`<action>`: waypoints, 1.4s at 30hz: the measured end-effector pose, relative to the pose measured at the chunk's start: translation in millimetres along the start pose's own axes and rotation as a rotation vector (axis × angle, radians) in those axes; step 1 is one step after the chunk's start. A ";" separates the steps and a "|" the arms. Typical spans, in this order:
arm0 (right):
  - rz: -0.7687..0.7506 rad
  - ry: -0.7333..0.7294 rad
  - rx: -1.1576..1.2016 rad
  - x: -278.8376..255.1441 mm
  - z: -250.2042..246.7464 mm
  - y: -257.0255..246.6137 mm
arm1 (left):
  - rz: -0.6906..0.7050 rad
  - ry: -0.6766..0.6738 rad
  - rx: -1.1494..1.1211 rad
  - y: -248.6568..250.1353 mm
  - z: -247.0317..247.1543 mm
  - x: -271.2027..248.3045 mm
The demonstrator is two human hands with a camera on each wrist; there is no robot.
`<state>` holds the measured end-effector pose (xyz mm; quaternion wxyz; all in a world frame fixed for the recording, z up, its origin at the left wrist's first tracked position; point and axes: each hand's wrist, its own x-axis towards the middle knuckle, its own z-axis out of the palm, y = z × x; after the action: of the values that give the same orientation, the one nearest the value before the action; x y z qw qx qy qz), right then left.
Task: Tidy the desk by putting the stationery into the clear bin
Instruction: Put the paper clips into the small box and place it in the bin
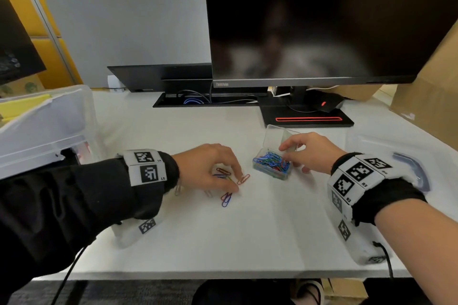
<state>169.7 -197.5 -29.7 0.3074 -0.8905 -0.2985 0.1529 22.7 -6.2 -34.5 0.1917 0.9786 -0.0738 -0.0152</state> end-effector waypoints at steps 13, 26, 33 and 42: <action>0.005 -0.023 -0.021 1.4 -0.4 1.1 | -0.054 -0.011 -0.049 -6.9 -2.2 -14.1; -0.054 -0.038 -0.010 2.8 -0.3 2.4 | -0.143 0.002 0.006 -16.3 -6.7 -35.1; -0.068 -0.095 0.052 3.7 1.5 -1.7 | -0.234 -0.103 -0.054 -18.4 -4.4 -33.6; -0.064 -0.139 0.131 7.0 6.7 -8.7 | -0.274 0.014 0.004 -8.4 -8.4 2.3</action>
<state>168.3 -184.5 -29.9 0.3481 -0.8458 -0.3369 0.2235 26.6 4.3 -29.8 0.1862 0.9800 0.0620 -0.0342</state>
